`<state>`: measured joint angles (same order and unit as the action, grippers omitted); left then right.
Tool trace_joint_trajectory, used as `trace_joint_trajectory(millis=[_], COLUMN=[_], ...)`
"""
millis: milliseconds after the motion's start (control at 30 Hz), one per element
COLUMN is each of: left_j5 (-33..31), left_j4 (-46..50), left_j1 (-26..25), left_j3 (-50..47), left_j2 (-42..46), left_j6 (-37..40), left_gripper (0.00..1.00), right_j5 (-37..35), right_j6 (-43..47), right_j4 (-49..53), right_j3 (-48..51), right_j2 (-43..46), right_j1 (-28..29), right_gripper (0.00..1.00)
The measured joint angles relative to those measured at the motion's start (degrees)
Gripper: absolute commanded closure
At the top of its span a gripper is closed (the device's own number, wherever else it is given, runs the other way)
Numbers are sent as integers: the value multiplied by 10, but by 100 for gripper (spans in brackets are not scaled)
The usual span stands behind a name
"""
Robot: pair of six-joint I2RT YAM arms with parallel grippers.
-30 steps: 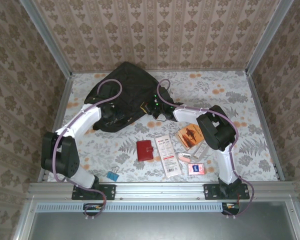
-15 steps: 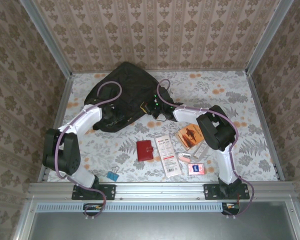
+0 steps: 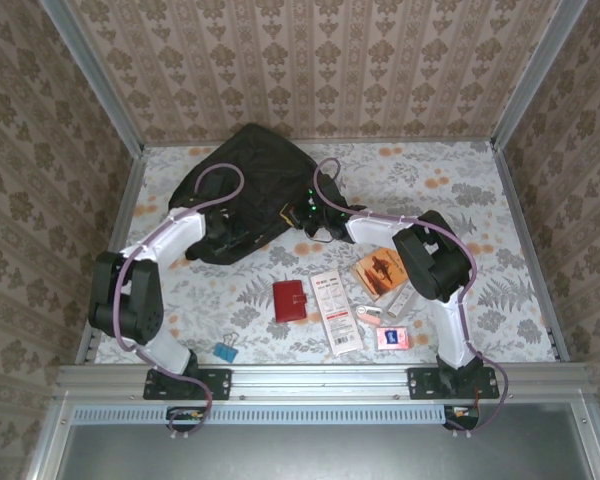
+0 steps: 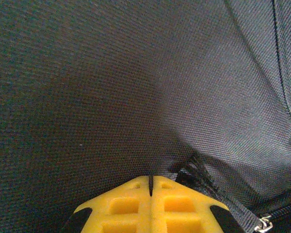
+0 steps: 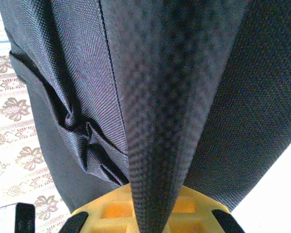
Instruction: Pack the student bag
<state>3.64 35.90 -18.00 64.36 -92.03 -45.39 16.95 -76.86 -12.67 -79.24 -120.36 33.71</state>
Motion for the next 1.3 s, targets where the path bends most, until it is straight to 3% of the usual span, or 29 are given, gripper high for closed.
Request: trace_joint_trajectory(millis=[700,867,1067,1100,1233,1300], left_j5=[-6,-36,-52,-52,-48,-41], left_j4=[29,44,50,50,51,53], left_j1=[35,64,64,63,28,-4], left_j3=[-38,-43,-43,-43,-35,-10], left_j2=[112,130,136,137,131,113], left_j6=[8,18,32,35,41,51], left_gripper=[100,100,100,98,70,65], right_j5=[24,29,28,28,32,33], right_j6=[22,56,97,102,107,107], right_j4=[2,41,81,84,85,84], right_j3=[0,-2,-12,-13,-13,-13], right_j2=[0,0,0,0,0,1], right_j1=[-30,-62,-92,-95,-97,-96], right_gripper=[100,100,100,100,100,100])
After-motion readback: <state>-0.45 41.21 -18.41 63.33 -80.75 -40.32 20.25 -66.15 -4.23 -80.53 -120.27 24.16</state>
